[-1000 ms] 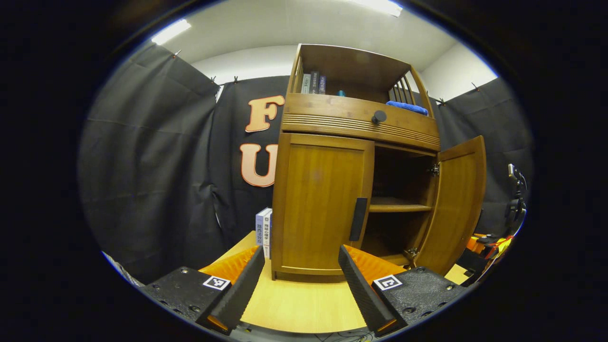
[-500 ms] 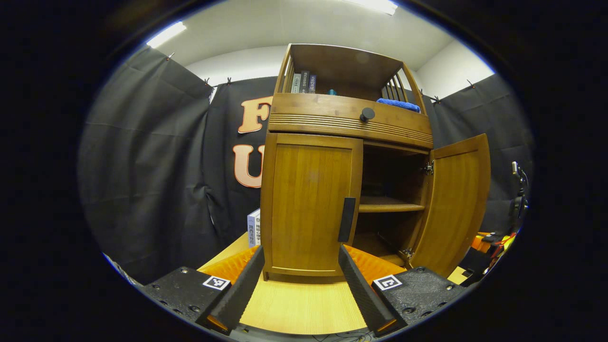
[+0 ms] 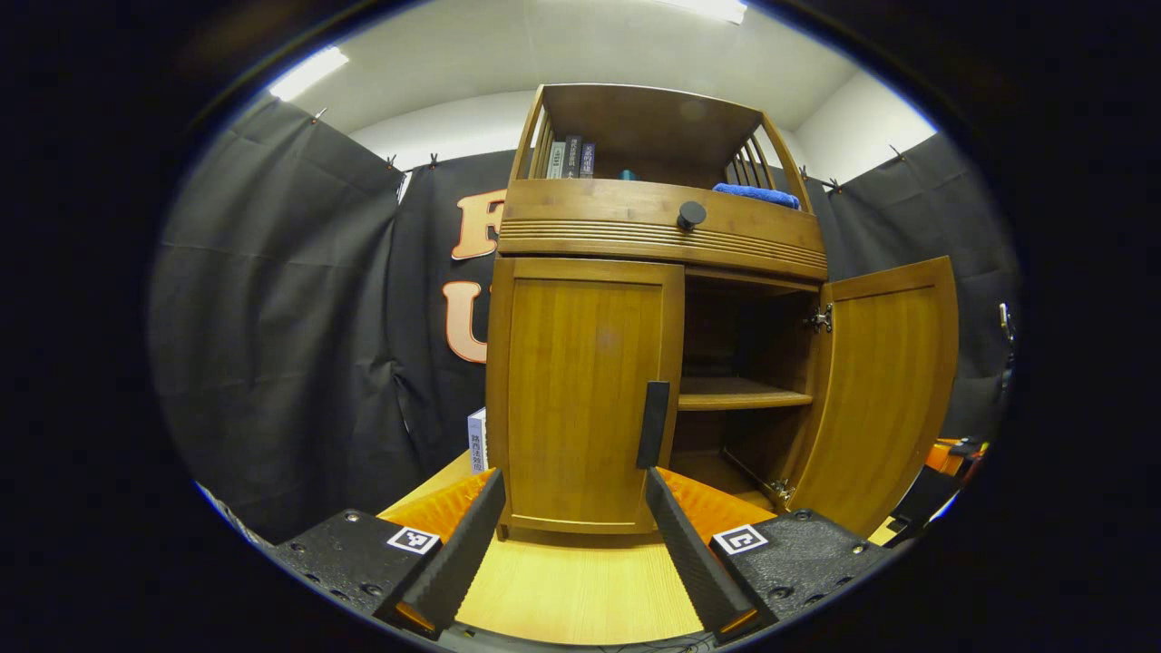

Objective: Open the right door of the double-door shoe cabinet with the right hand, and open the left door with the left hand.

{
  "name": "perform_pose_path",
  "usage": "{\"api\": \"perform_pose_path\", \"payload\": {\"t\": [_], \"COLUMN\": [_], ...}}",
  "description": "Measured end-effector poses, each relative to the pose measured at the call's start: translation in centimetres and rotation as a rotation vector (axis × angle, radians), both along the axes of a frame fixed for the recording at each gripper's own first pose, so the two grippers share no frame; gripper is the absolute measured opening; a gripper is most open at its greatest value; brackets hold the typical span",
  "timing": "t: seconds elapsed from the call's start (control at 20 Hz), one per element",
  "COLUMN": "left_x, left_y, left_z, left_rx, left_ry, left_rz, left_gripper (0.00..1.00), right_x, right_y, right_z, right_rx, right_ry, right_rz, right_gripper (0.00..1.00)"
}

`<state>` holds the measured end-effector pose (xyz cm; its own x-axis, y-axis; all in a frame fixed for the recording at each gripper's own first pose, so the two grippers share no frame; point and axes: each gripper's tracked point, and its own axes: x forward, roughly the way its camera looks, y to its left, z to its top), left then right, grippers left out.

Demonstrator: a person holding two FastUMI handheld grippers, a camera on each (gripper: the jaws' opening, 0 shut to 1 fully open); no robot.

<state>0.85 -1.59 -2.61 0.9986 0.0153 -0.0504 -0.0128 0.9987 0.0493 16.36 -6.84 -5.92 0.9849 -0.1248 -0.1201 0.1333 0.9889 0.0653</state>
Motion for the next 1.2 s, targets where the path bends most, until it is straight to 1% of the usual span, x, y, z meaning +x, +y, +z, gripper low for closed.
{"api": "perform_pose_path", "payload": {"t": [0.3,0.45,0.6,0.7,0.85,1.0,1.2], "left_x": [1.0,1.9,2.7,3.5,4.5,5.6,8.2], "left_y": [-1.4,-1.8,-2.5,-2.7,-3.2,-3.2,-4.0], "left_z": [-0.1,-0.1,-0.2,0.1,0.0,-0.3,-1.2], "left_rx": [-0.023,-0.02,-0.044,-0.045,-0.048,-0.022,-0.03], "left_ry": [-0.005,-0.014,-0.013,-0.029,-0.033,-0.047,-0.032], "left_rz": [-0.008,-0.006,-0.005,-0.004,-0.009,-0.007,-0.02], "left_gripper": [0.92,0.92,0.92,0.92,0.92,0.92,0.92], "right_x": [-0.2,-0.5,-0.5,-0.6,-0.6,-0.7,-0.8], "right_y": [-3.7,-4.4,-5.1,-5.4,-6.0,-6.6,-7.4], "right_z": [0.6,0.8,1.4,1.3,1.8,2.2,2.5], "right_rx": [-0.001,-0.01,-0.027,-0.032,-0.03,-0.037,-0.033], "right_ry": [-0.015,-0.023,-0.029,-0.015,-0.033,-0.048,-0.059], "right_rz": [-0.1,-0.114,-0.109,-0.105,-0.122,-0.128,-0.147], "right_gripper": [0.08,0.08,0.08,0.27,0.56,0.74,0.87]}}
